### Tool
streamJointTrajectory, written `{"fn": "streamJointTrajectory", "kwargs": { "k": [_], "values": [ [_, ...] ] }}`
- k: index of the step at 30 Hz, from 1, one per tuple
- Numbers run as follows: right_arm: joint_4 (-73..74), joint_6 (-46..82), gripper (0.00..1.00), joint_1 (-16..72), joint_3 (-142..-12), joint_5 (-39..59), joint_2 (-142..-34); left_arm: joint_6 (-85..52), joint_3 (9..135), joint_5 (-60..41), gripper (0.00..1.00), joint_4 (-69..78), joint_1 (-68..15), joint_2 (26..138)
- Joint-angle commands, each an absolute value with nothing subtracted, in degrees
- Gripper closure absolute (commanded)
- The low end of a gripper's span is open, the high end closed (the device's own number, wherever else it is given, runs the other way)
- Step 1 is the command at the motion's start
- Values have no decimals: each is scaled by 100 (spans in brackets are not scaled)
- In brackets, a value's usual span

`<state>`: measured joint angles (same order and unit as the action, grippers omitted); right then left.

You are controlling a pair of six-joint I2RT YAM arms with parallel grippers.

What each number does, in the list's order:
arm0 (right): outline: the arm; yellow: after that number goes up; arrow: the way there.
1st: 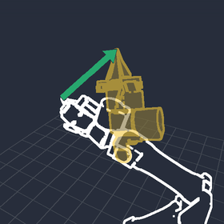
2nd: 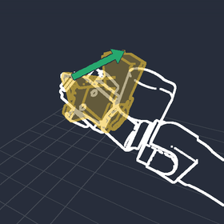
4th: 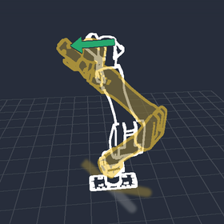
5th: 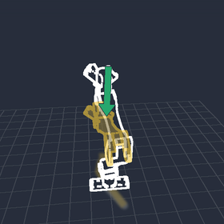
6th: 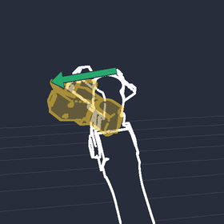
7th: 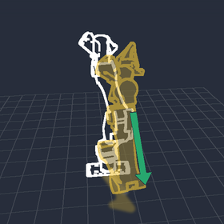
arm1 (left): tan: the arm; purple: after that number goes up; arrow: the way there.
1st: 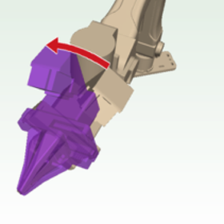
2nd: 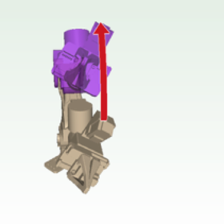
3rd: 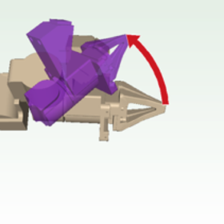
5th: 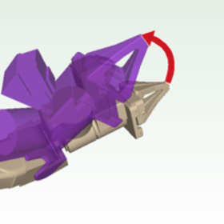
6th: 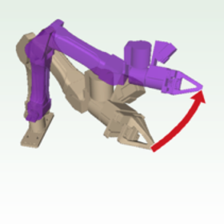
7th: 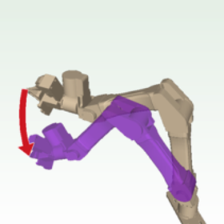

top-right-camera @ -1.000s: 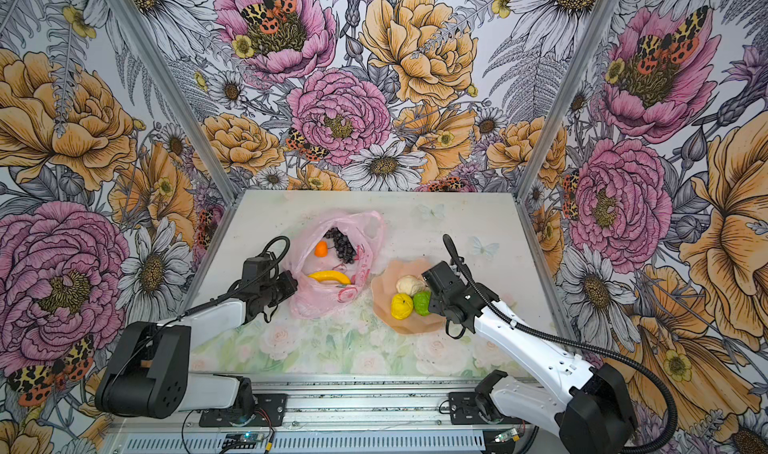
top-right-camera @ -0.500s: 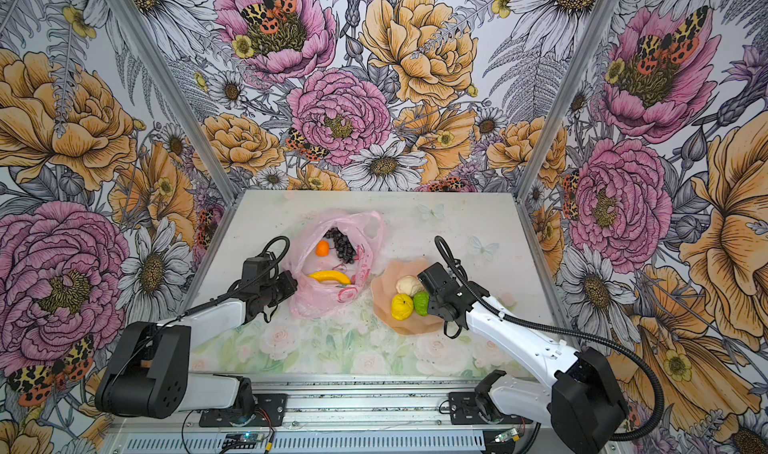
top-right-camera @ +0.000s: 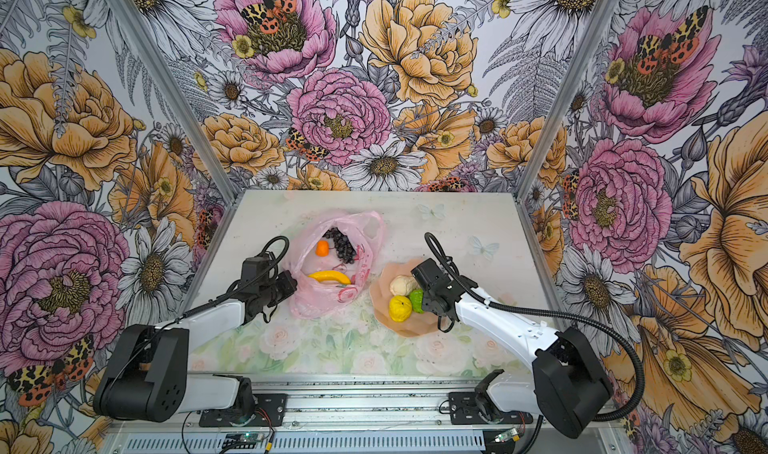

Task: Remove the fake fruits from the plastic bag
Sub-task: 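Lower the avocado into the bowl and open the right gripper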

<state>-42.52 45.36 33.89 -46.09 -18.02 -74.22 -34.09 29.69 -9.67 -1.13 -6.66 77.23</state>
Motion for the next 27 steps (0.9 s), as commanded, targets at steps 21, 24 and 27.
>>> {"fn": "streamJointTrajectory", "kwargs": {
  "k": [21,24,27],
  "values": [
    [-3873,4492,35,3480,-4864,-1566,-7483,-3346,3033,-927,100,-132,-598,7581],
    [-3867,4485,35,3489,-4860,-1580,-7421,-3357,3033,-964,100,-121,-612,7552],
    [-3872,4500,35,3505,-4906,-1608,-7321,-3345,3025,-918,100,-141,-615,7532]
  ]
}}
